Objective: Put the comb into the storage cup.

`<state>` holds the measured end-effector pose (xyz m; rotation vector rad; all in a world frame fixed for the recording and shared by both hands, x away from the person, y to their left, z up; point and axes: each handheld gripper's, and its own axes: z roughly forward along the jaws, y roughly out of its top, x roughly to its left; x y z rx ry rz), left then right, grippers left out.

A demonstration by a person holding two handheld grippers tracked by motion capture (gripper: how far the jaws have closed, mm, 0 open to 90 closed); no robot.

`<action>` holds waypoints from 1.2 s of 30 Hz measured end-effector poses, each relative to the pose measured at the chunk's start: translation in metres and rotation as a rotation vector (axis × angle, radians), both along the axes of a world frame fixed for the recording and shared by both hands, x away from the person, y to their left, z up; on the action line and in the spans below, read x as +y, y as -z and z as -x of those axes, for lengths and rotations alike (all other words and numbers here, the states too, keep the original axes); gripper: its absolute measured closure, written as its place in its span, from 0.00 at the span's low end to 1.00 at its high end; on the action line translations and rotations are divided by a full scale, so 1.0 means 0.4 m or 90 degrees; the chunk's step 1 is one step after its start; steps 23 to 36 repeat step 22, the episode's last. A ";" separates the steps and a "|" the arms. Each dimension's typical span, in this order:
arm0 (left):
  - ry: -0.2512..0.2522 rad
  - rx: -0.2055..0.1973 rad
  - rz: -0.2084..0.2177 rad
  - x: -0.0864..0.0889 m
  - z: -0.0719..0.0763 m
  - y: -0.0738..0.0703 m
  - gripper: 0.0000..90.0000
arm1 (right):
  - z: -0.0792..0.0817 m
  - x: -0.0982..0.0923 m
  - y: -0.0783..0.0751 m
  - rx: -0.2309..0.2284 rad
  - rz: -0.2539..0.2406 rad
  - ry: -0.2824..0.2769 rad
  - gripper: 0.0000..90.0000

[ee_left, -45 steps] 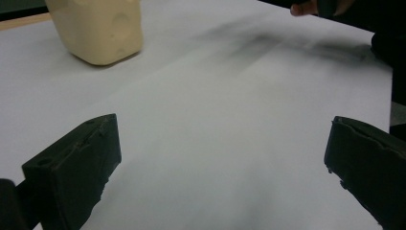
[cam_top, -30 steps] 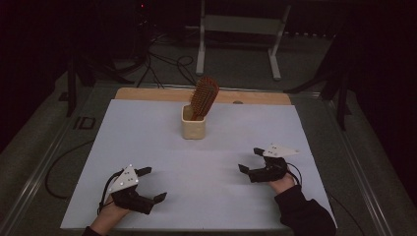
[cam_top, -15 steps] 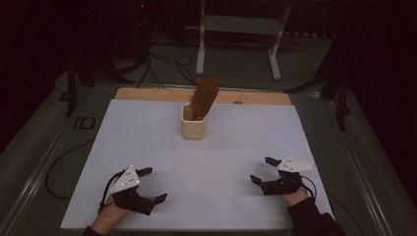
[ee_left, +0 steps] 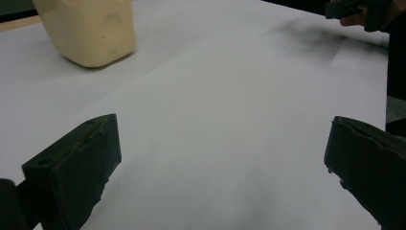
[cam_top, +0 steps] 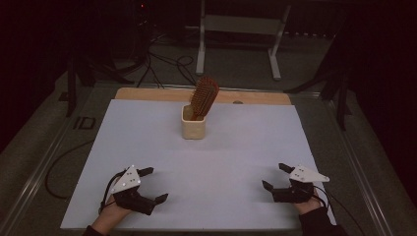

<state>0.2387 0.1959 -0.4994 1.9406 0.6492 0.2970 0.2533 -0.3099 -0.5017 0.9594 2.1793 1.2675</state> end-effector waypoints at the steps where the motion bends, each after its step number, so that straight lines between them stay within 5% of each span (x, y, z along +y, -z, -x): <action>1: 0.000 0.000 -0.003 -0.001 -0.001 0.000 0.00 | -0.001 -0.003 0.003 -0.002 0.001 0.003 0.11; 13: 0.004 -0.001 -0.001 -0.002 0.002 -0.001 0.00 | -0.014 0.027 0.017 -0.002 0.001 -0.029 0.11; 36: 0.004 0.000 0.000 -0.002 0.002 0.000 0.00 | -0.009 0.030 0.016 0.000 -0.001 -0.029 0.11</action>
